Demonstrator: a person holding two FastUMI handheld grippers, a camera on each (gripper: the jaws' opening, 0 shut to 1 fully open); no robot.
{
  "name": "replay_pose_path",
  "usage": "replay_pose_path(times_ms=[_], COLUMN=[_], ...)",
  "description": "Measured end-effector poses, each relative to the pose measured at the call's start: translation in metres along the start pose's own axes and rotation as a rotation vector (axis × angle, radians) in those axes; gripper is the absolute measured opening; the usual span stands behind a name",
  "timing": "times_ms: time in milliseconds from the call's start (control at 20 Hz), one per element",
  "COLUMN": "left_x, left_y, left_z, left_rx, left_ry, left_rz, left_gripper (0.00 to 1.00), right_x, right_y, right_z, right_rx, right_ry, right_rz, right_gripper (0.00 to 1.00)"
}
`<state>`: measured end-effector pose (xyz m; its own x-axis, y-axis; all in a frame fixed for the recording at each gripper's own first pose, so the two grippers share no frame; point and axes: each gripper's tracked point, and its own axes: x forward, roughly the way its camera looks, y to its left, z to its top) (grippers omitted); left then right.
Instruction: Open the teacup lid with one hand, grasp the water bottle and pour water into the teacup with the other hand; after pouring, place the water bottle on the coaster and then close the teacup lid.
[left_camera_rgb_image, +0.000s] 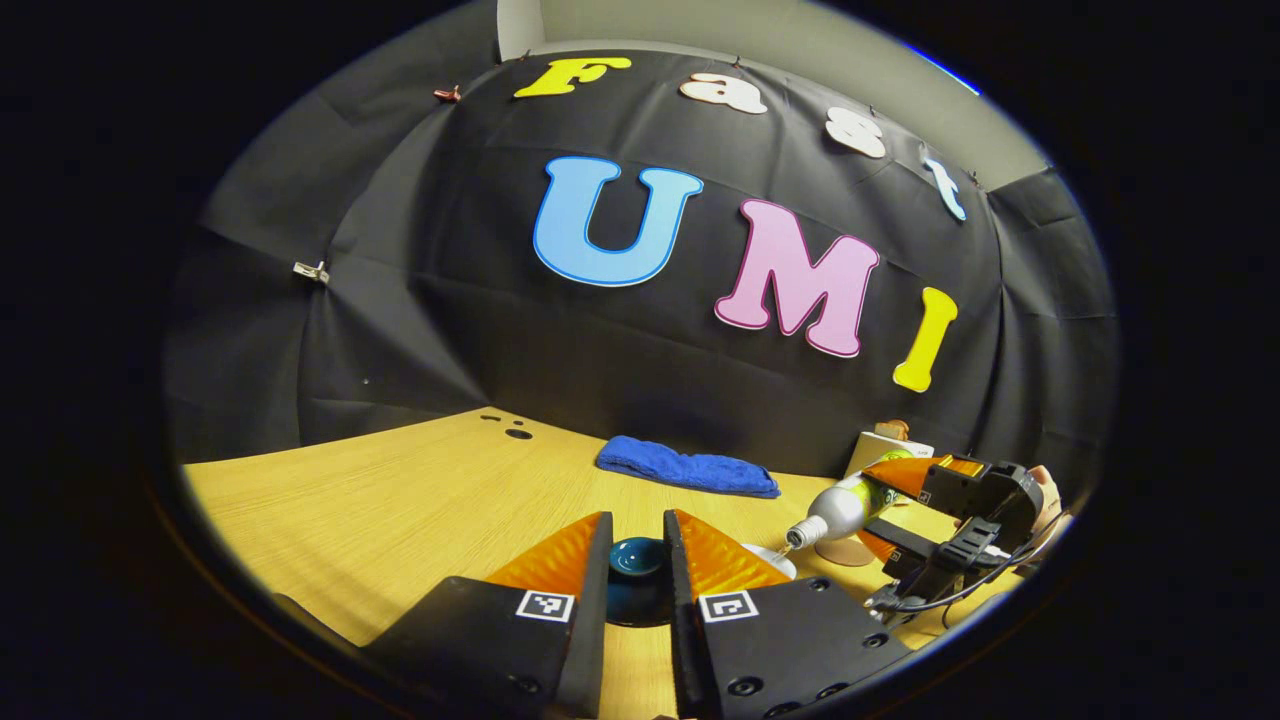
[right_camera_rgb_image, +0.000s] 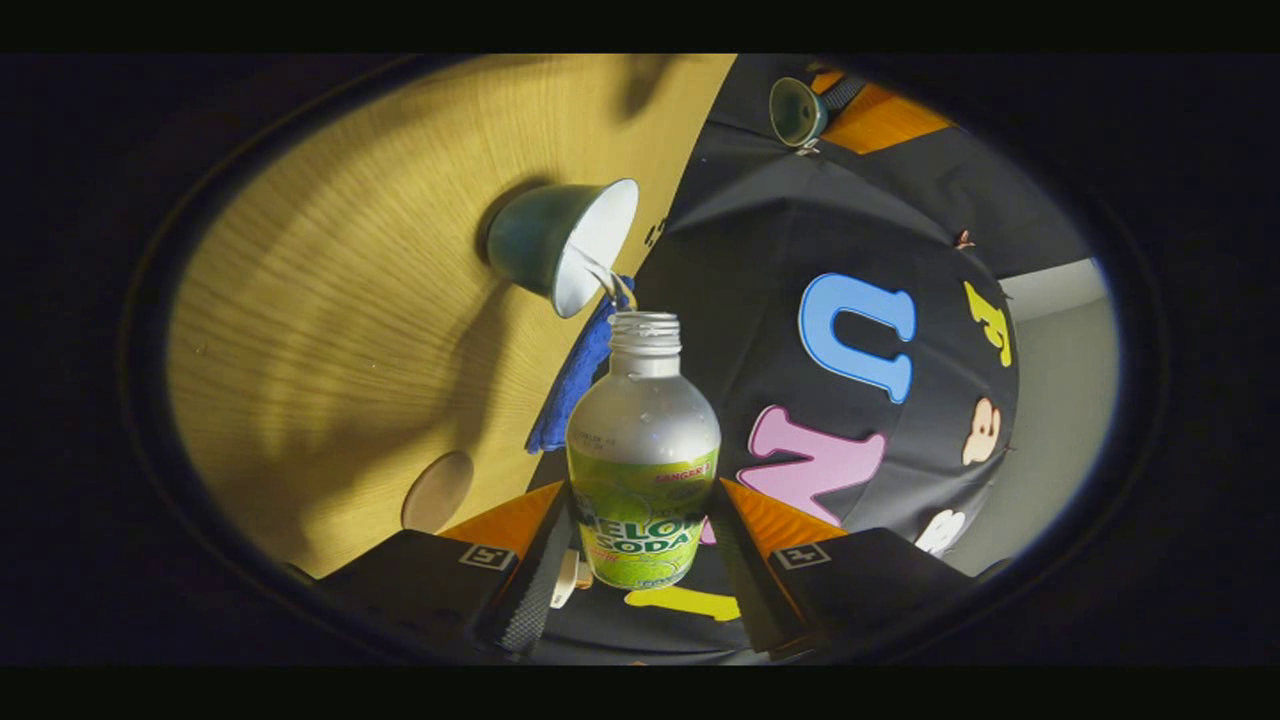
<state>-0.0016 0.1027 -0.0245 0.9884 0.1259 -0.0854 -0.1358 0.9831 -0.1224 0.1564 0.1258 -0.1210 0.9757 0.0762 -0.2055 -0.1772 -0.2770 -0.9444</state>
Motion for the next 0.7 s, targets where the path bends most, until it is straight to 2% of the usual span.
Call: replay_pose_path(times_ms=[700], left_x=[0.000], left_y=[0.001], left_z=[-0.003], left_rx=[-0.021], left_ry=[0.013], left_rz=[-0.004], left_gripper=[0.31], right_x=[-0.002], right_y=[-0.020], right_z=[0.001], right_rx=[-0.132], right_ry=[-0.022], right_rz=[-0.073], right_gripper=[0.78])
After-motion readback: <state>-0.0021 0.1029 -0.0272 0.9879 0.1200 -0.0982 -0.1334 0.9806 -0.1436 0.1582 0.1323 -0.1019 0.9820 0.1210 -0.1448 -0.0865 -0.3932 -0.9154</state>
